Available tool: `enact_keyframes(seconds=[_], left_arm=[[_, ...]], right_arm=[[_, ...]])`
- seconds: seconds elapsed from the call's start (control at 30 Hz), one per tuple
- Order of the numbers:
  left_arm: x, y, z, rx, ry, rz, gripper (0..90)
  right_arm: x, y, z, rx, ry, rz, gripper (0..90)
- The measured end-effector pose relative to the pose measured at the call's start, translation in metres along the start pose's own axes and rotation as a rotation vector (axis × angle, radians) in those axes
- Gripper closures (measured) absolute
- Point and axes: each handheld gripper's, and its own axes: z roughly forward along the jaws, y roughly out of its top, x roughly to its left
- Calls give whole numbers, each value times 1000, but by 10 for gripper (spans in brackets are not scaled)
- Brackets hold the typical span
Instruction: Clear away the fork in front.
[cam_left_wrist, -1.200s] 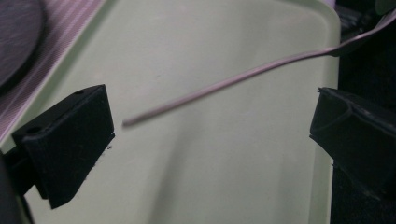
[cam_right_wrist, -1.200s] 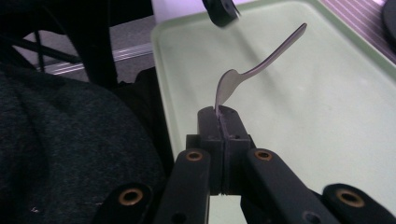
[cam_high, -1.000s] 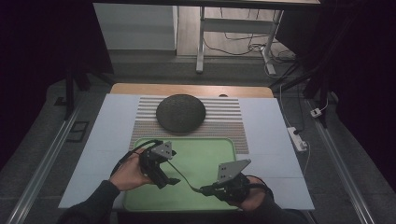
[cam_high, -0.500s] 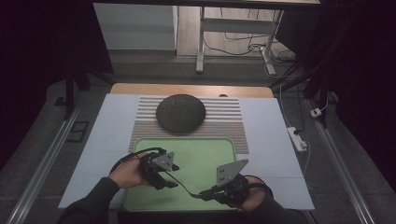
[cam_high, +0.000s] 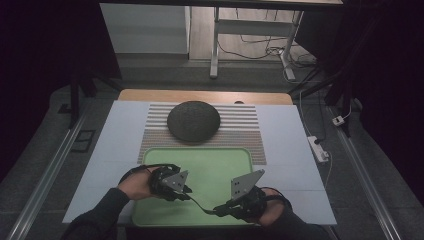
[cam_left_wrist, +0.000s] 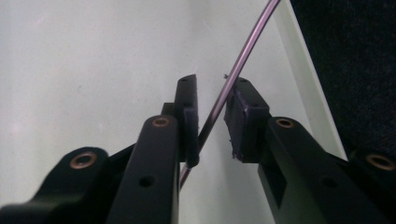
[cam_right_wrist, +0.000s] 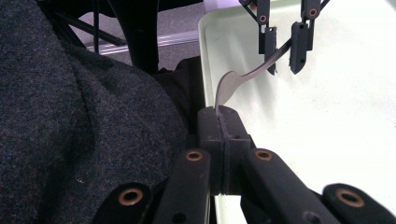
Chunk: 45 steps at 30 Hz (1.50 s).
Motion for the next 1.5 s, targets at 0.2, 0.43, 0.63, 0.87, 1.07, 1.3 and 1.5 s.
enact_keyframes(seconds=[0.2, 0.43, 0.63, 0.87, 1.07, 1.3, 1.5], left_arm=[[-1, 0, 4, 6, -25, 69, 790], [-6, 3, 8, 44, -75, 140, 852], [-3, 4, 4, 35, -95, 78, 865], [0, 4, -2, 49, -92, -68, 865], [4, 1, -8, 35, -80, -225, 864], [4, -1, -12, 34, -35, -326, 864], [5, -8, -17, 33, 9, -462, 864]], right_arm=[[-2, -1, 2, 13, 19, -6, 900], [-6, -6, 0, 18, -10, -16, 851], [-12, -8, -7, -15, -60, 20, 779], [-18, -9, -18, -70, -147, 80, 559], [-23, -11, -25, -105, -229, 119, 448], [-27, -12, -30, -144, -332, 151, 285], [-31, -15, -32, -165, -372, 198, 179]])
